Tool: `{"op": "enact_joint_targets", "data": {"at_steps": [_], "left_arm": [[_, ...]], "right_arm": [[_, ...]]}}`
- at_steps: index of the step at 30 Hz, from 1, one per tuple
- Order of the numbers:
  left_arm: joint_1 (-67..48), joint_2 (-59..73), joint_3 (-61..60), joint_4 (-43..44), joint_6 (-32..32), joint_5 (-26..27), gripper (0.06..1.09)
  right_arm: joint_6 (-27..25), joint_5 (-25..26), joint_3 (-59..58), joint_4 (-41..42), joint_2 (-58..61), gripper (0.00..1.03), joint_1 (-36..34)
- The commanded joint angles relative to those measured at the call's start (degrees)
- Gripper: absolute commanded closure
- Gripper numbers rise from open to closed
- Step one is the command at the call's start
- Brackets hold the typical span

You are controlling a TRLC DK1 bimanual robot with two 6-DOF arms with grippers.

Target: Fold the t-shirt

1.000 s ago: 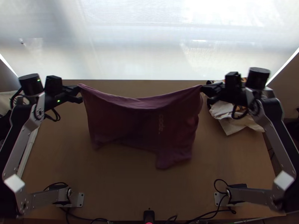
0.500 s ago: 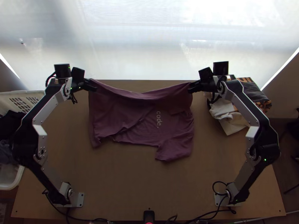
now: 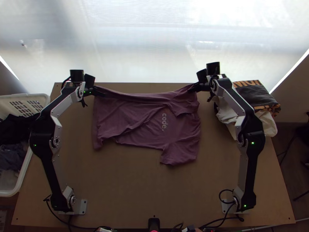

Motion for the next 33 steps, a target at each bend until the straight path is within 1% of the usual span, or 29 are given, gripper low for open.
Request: {"op": "enact_joint_targets", "data": {"at_steps": [1,2,4,7,9,12,17,24,26,31,33], "left_arm": [[-1.9,2.82,1.7,-0.17,0.2,-1.2,1.05],[-2.34,2.91,1.87,-0.44,0.2,-1.29,1.05],[-3.04,2.38,1.96,-1.84,0.2,-1.29,1.05],[-3.48,-0.17,1.35,-6.33,-0.67,-1.2,1.05],[-3.83,-3.68,-0.76,-7.64,-0.85,-1.11,1.05],[-3.65,-9.83,-5.77,-7.2,-0.41,-0.85,1.05],[-3.39,-16.43,-13.77,-7.56,1.26,-0.05,1.05],[-3.04,-25.3,-23.44,-7.73,3.11,0.91,1.05],[-1.9,-27.06,-24.76,-8.0,3.72,1.09,1.05],[1.53,-31.1,-26.34,-11.77,4.25,3.9,1.05],[2.5,-32.42,-27.66,-11.77,6.27,3.9,1.05]], "right_arm": [[-1.43,1.44,8.36,-7.43,10.16,1.0,0.6],[-1.34,1.44,9.24,-9.37,10.78,1.0,0.6],[-0.2,1.35,9.33,-10.51,10.34,1.0,0.42],[0.95,1.17,7.75,-13.5,5.95,1.0,0.78],[0.86,1.0,4.58,-14.2,1.38,1.0,1.3],[0.95,-0.15,-1.22,-14.2,-5.92,1.0,1.74],[0.95,-1.2,-10.27,-14.2,-14.18,1.0,3.32],[1.47,-1.2,-21.26,-15.17,-21.04,1.0,4.47],[1.56,-1.2,-23.37,-16.31,-22.62,1.0,4.2],[1.56,-1.11,-27.41,-19.21,-25.43,1.0,2.45],[1.47,-1.11,-28.99,-19.3,-26.31,1.0,1.48]]}}
